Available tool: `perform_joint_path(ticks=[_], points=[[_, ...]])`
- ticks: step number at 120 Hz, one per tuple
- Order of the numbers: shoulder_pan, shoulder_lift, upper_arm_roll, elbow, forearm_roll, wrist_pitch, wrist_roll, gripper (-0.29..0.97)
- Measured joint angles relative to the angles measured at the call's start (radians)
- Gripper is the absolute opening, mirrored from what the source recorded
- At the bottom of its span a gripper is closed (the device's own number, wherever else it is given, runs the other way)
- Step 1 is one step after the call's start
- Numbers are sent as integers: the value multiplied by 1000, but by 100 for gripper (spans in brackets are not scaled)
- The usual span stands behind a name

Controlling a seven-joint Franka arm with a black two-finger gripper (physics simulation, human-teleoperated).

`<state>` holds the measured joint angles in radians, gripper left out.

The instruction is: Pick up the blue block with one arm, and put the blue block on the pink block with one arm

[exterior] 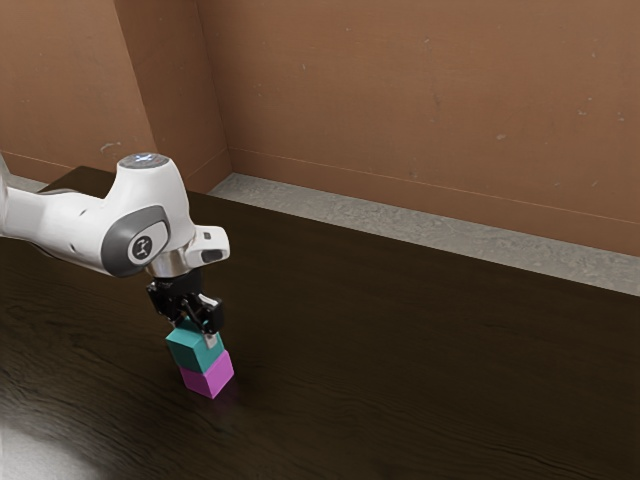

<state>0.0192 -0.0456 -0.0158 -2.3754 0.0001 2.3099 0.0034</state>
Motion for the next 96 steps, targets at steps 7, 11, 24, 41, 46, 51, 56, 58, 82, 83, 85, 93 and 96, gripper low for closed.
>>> perform_joint_path(ticks=[7, 11, 24, 41, 46, 51, 56, 58, 82, 83, 85, 93, 96], points=[[0, 0, 0, 0, 1, 0, -8, 37], [0, 0, 0, 0, 1, 0, -12, 37], [0, 1, 0, 0, 1, 0, -25, 37], [0, 5, 0, 2, 1, 1, -38, 37], [-1, 7, 0, 2, -1, 1, -41, 42], [-1, 8, 0, 2, -2, 2, -43, 47], [-1, 9, 0, 2, -3, 3, -45, 51], [-1, 9, 0, 2, -4, 3, -46, 52], [-1, -1, 0, 4, -6, 7, -53, 62], [-1, -2, 0, 5, -6, 7, -53, 62], [-1, -8, 0, 5, -6, 7, -54, 62], [-1, -68, 1, 21, -6, -7, -55, 64], [-1, -103, 1, 37, -7, -22, -55, 64]])
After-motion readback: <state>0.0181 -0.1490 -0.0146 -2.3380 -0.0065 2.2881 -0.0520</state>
